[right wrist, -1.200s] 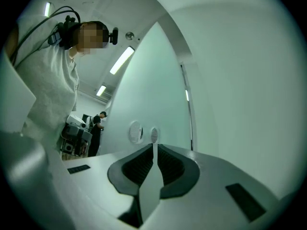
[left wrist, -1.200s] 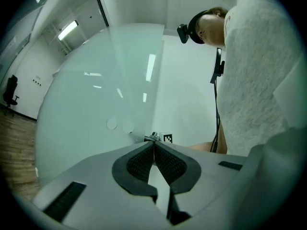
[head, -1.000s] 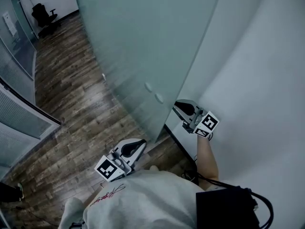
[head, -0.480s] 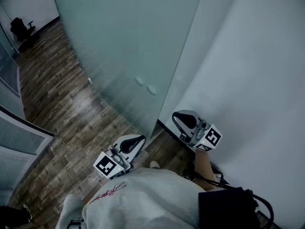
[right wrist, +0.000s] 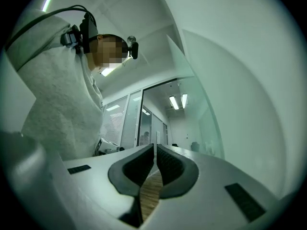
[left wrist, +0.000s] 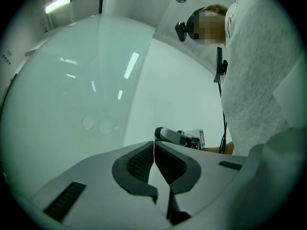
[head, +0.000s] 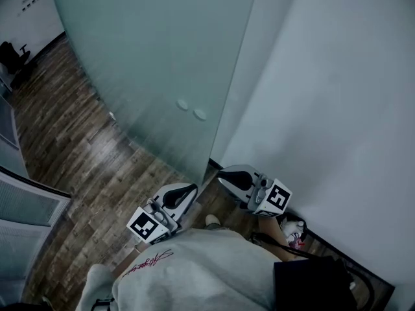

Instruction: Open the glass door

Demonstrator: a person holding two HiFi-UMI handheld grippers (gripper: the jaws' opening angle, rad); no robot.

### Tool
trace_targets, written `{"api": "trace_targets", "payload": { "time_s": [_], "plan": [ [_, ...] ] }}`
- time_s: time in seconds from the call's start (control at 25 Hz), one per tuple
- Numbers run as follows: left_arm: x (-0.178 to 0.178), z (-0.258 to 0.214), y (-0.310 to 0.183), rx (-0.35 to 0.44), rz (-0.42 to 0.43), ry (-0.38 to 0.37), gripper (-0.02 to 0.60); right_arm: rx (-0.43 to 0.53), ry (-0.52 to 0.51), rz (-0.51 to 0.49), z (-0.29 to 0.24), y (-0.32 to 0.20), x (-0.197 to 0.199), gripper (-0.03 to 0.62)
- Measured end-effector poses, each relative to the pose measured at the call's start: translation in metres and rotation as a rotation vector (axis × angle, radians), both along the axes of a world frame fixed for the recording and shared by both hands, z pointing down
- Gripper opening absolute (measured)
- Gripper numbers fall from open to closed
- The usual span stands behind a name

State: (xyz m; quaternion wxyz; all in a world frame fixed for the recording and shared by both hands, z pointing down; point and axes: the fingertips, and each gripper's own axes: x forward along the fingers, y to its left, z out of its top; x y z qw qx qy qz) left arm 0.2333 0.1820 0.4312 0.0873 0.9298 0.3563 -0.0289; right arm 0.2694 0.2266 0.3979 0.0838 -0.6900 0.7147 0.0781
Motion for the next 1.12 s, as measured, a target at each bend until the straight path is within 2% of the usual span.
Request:
{"api": "trace_targets", "payload": {
  "time_s": [0.36, 0.6, 0.76, 1.12],
  "plan": [
    [-0.015, -0.001, -0.005, 0.002, 0.024, 0.008, 0.018, -0.023, 0.019, -0.022, 0.007, -0.015, -0.028, 0.028],
    [-0.014, 0.002, -0.003, 0.001, 0.024, 0.006, 0.018, -0.006, 0.047, -0.022, 0.008, -0.013, -0.031, 0.021],
    [-0.012, 0.004, -0.002, -0.001, 0.019, 0.005, 0.018, -0.07, 0.055, -0.001, 0.014, -0.017, -0.029, 0.021],
    [-0.007, 0.002, 0.0, 0.006, 0.012, 0.011, 0.018, -0.06, 0.075, -0.027, 0.012, -0.016, -0.029, 0.021]
  ]
}}
